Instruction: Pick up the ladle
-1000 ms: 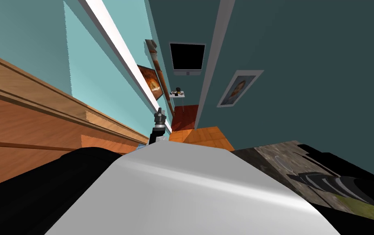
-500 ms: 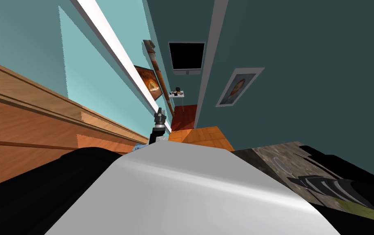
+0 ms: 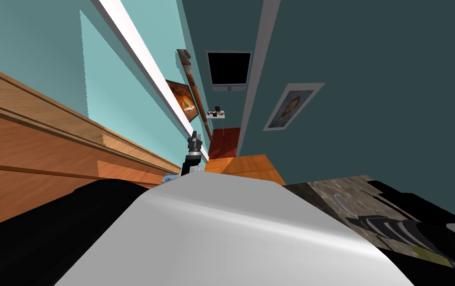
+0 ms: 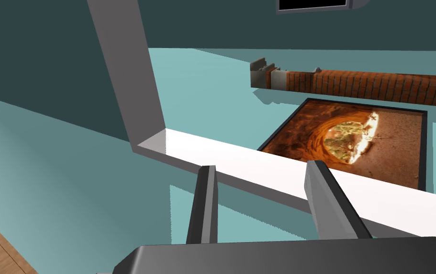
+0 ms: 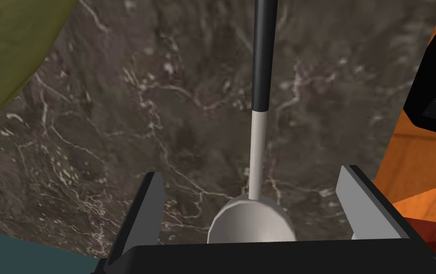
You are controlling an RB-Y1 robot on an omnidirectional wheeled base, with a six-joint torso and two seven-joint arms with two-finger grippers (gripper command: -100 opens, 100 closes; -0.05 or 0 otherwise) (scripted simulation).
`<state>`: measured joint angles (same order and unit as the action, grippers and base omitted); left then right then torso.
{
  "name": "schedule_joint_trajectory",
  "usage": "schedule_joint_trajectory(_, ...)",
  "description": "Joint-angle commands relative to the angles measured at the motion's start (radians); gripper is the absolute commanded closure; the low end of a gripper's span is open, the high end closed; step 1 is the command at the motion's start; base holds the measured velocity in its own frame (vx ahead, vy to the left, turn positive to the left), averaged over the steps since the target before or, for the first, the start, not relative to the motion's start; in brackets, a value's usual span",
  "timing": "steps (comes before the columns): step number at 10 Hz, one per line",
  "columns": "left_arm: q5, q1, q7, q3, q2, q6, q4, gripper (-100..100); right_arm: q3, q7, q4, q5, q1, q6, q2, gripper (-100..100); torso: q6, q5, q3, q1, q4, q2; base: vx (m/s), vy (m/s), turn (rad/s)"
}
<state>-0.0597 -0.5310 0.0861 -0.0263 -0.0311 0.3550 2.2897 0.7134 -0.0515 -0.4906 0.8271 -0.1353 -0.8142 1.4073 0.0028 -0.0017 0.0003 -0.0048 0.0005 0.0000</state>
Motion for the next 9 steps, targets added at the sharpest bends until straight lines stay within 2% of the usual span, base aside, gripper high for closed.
schedule_joint_trajectory(1,0.0,0.0,0.0,0.0,0.0,0.0,0.0,0,-0.002,-0.013,-0.033,-0.007,-0.023,0.021,0.009,-100,0.0,0.0,0.0,0.0,0.0,0.0,0.008,-0.023,0.002)
schedule_joint_trajectory(2,0.0,0.0,0.0,0.0,0.0,0.0,0.0,0,-0.002,-0.006,-0.021,-0.005,-0.015,0.012,0.006,-100,0.0,0.0,0.0,0.001,0.0,0.0,0.002,-0.007,-0.002)
schedule_joint_trajectory(3,0.0,0.0,0.0,0.0,0.0,0.0,0.0,0,-0.002,-0.009,-0.024,-0.006,-0.017,0.015,0.007,100,0.0,0.0,0.0,0.002,0.0,0.001,0.0,0.0,0.0)
schedule_joint_trajectory(7,0.0,0.0,0.0,0.0,0.0,0.0,0.0,0,-0.002,-0.009,-0.023,-0.006,-0.017,0.015,0.007,100,0.0,0.0,0.0,0.002,0.0,0.0,0.0,0.0,0.0)
schedule_joint_trajectory(8,0.0,0.0,0.0,0.0,0.0,0.0,0.0,0,-0.002,-0.009,-0.023,-0.006,-0.017,0.015,0.007,0,0.0,0.0,0.0,0.002,0.0,0.0,0.0,0.0,0.0)
schedule_joint_trajectory(9,0.0,0.0,0.0,0.0,0.0,0.0,0.0,0,-0.004,-0.018,-0.044,-0.008,-0.017,-0.003,0.039,100,0.0,0.0,0.0,0.002,0.0,0.0,-0.01,0.027,-0.081)
